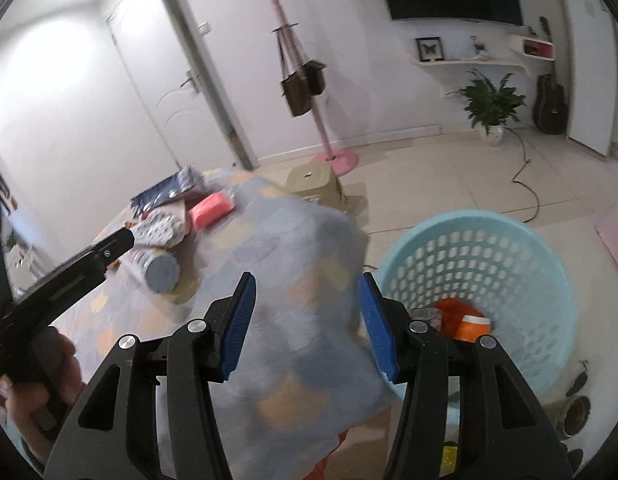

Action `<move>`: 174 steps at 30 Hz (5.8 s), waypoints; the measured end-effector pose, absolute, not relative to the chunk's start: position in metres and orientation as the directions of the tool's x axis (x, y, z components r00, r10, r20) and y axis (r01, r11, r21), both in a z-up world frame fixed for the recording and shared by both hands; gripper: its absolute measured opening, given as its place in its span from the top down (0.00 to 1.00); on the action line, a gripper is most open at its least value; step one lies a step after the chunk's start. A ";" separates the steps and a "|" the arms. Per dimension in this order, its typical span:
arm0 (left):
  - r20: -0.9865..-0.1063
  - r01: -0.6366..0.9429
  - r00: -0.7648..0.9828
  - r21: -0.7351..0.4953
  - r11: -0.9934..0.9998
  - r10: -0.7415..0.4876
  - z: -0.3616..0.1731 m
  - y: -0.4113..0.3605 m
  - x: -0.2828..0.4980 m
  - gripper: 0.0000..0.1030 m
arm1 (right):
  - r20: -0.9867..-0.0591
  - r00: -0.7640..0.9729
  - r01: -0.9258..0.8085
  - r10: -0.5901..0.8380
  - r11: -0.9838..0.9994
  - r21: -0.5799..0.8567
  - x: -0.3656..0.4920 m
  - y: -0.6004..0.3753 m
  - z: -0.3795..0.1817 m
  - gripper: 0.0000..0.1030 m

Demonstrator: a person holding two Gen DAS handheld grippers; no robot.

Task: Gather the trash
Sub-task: 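Withdraw both open tools from the basket back toward the table, then grasp the pink-and-white spray bottle with the left tool and lift it, then grasp the red-white panda paper cup with right tool while left tool holds the bottle, then carry bottle and panda cup to the blue basket and open both tools, then grasp the white milk carton on the table with the left tool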

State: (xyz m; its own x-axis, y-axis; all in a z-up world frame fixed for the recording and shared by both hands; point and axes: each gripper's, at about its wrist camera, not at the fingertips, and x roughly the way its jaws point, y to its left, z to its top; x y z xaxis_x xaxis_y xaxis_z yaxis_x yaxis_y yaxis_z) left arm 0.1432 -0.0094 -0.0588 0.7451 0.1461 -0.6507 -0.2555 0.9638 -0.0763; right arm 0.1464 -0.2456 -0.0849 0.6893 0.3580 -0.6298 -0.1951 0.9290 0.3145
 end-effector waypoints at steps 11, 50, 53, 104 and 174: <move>-0.779 -0.310 0.618 -0.118 0.943 0.105 -0.104 0.019 0.179 0.26 | -0.658 0.667 -0.192 0.348 0.934 0.300 0.150 -0.239 -0.093 0.52; -0.827 -0.208 0.560 -0.186 0.960 -0.039 -0.104 0.135 0.180 0.52 | -0.635 0.572 -0.462 0.519 0.844 0.274 0.280 -0.053 -0.046 0.48; -0.811 -0.205 0.579 -0.239 0.949 -0.080 -0.104 0.146 0.165 0.52 | -0.657 0.544 -0.463 0.522 0.840 0.284 0.292 -0.040 -0.056 0.45; -0.538 0.118 0.748 -0.469 0.876 -0.389 -0.010 0.102 0.085 0.54 | -0.484 0.717 -0.459 0.502 0.862 0.215 0.143 -0.122 0.022 0.30; -0.550 0.219 0.785 -0.181 0.959 -0.284 0.003 0.081 0.217 0.29 | -0.542 0.765 -0.208 0.349 0.929 0.305 0.149 -0.208 -0.022 0.21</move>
